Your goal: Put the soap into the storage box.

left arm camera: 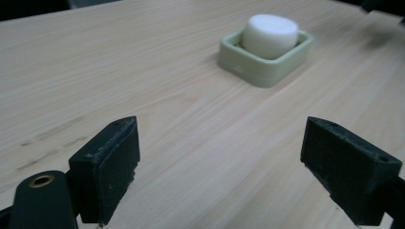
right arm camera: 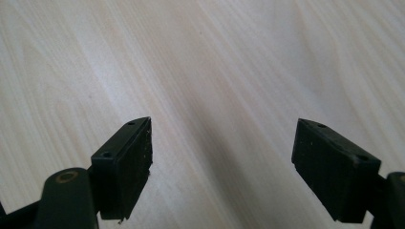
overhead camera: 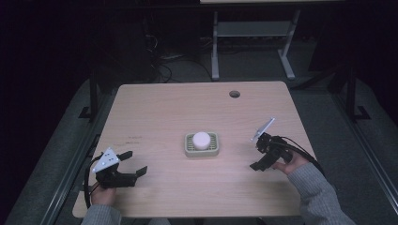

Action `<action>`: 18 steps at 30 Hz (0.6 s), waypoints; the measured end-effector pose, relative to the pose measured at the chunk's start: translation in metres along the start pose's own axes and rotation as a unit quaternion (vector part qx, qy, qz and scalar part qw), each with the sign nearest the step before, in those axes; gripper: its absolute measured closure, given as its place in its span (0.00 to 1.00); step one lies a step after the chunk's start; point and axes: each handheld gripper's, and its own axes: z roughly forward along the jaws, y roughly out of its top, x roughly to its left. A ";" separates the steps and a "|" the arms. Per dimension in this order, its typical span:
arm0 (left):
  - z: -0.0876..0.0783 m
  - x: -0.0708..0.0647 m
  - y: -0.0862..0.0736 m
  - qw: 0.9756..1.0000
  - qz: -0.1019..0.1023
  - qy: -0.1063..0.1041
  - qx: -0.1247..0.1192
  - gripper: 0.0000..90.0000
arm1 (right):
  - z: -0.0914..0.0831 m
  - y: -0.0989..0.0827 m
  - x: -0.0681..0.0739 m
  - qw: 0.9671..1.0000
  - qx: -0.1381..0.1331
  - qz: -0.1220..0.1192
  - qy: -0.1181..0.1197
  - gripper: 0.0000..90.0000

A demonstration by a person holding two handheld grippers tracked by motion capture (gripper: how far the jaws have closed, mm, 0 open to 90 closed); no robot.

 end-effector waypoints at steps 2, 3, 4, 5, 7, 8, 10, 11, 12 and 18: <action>0.000 -0.001 0.000 1.000 0.003 0.008 0.003 0.14 | 0.000 -0.003 0.002 1.000 -0.001 0.001 -0.003 0.23; 0.000 -0.002 0.000 1.000 0.010 0.015 0.005 0.14 | -0.001 -0.005 0.003 1.000 -0.004 0.002 -0.002 0.23; 0.001 -0.002 0.000 1.000 0.012 0.019 0.005 0.14 | -0.001 -0.008 0.004 1.000 -0.007 0.003 -0.002 0.23; 0.001 -0.003 0.000 1.000 0.012 0.019 0.006 0.14 | 0.000 -0.010 0.005 1.000 -0.010 0.005 -0.002 0.23; 0.001 -0.003 -0.001 1.000 0.010 0.014 0.008 0.14 | 0.000 -0.015 0.006 1.000 -0.013 0.009 -0.001 0.23; 0.002 -0.003 -0.001 1.000 0.011 0.014 0.009 0.14 | 0.001 -0.018 0.007 1.000 -0.016 0.010 -0.001 0.23; 0.002 -0.002 0.000 1.000 0.013 0.011 0.010 0.14 | 0.002 -0.024 0.007 1.000 -0.019 0.016 -0.001 0.23; 0.002 -0.003 0.000 1.000 0.011 0.008 0.010 0.14 | 0.002 -0.027 0.008 1.000 -0.021 0.020 0.002 0.23; 0.003 -0.003 0.000 1.000 0.009 0.005 0.010 0.14 | 0.002 -0.030 0.009 0.999 -0.024 0.021 0.001 0.23; 0.004 -0.007 0.001 1.000 0.023 -0.004 0.016 0.14 | 0.001 -0.044 0.016 0.999 -0.036 0.034 -0.010 0.22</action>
